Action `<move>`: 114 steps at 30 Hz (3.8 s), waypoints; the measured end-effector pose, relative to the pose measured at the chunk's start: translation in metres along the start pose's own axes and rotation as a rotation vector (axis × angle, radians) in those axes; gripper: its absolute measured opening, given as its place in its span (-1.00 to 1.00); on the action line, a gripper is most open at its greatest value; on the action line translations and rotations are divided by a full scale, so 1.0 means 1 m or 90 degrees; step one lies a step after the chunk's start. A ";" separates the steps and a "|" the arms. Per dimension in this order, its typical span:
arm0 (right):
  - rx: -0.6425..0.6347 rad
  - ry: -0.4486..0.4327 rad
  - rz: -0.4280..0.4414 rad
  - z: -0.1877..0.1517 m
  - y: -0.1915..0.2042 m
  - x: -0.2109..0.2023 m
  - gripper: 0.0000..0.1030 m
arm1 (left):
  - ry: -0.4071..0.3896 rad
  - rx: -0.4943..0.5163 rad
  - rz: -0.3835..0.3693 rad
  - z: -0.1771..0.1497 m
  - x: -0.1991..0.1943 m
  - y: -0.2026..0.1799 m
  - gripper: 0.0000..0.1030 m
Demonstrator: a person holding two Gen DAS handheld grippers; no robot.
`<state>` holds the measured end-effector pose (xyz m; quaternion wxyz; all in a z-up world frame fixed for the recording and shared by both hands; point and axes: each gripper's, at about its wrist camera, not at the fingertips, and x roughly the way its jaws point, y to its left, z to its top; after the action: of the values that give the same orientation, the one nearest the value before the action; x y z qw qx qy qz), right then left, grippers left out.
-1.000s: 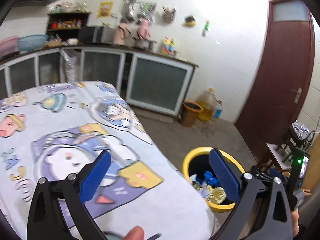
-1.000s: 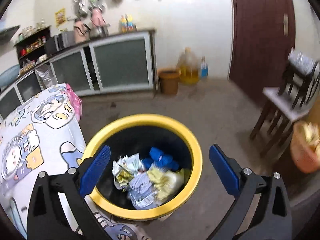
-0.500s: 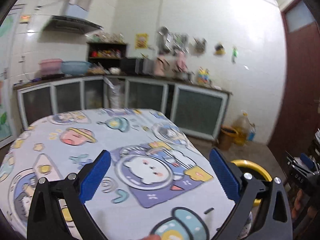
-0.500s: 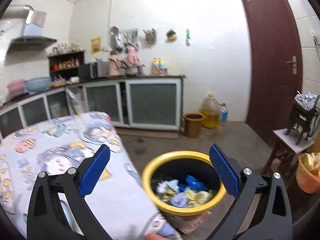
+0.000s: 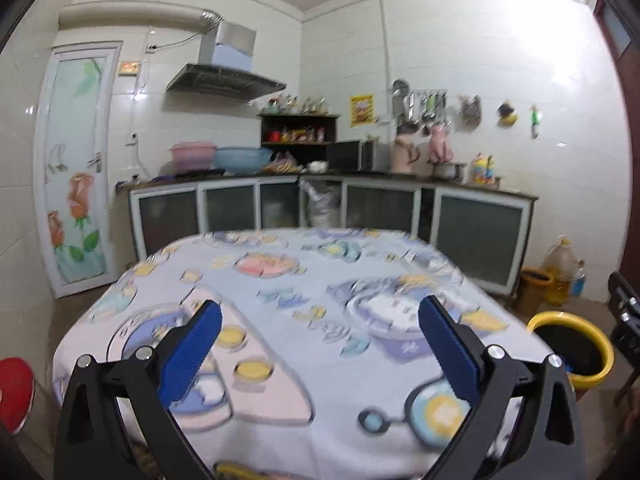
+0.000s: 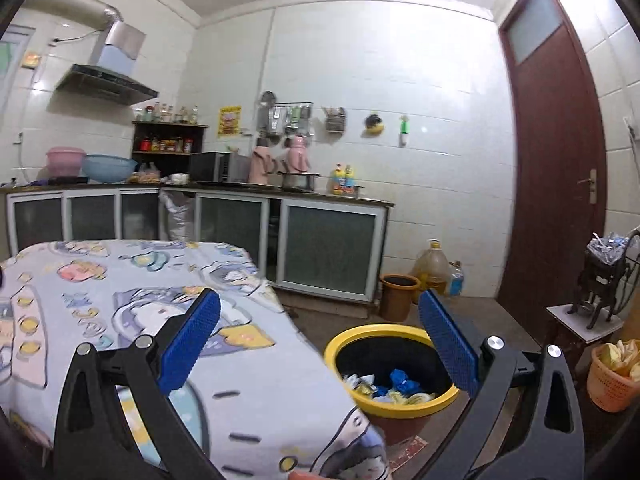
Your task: Collect trash
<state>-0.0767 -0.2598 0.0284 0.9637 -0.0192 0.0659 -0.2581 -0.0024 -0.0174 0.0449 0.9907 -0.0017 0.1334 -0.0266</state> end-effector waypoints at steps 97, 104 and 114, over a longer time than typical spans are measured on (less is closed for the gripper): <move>0.002 0.119 0.061 -0.043 0.013 0.024 0.85 | 0.154 -0.040 0.006 -0.054 0.024 -0.006 0.85; 0.003 0.120 0.060 -0.044 0.013 0.023 0.85 | 0.154 -0.036 0.002 -0.053 0.025 -0.006 0.85; 0.007 0.121 0.056 -0.046 0.013 0.022 0.85 | 0.153 -0.029 -0.015 -0.053 0.026 -0.007 0.85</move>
<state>-0.0583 -0.2598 -0.0204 0.9635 0.0133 0.1565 -0.2166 0.0086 -0.0256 -0.0135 0.9669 -0.0227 0.2515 -0.0351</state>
